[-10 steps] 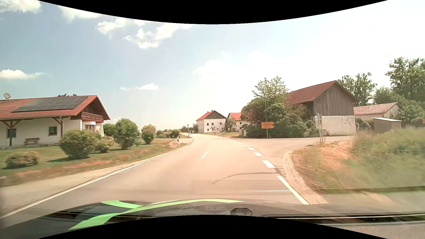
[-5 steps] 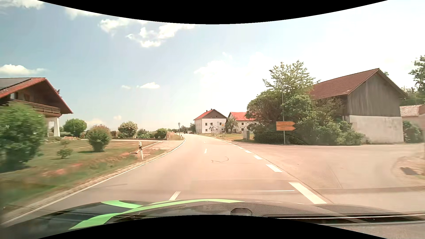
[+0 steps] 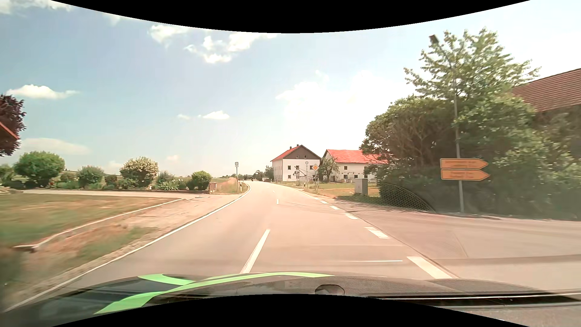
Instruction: Follow the waypoints while adhering to traffic rules and regulations
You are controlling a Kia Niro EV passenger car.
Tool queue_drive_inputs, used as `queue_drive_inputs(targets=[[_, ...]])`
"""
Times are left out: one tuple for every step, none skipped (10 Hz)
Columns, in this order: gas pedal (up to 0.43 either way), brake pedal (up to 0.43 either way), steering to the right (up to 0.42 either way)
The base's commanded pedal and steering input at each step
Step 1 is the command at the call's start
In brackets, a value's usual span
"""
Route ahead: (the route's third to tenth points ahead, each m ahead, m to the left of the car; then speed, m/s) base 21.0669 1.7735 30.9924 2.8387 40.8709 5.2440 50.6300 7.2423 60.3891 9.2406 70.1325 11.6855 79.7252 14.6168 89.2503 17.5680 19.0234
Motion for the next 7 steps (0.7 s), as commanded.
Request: queue_drive_inputs(targets=[[0.26,0.0,-0.027],[0.268,0.0,-0.029],[0.28,0.0,-0.031],[0.28,0.0,-0.032],[0.287,0.0,-0.032],[0.299,0.0,-0.032],[0.299,0.0,-0.032]])
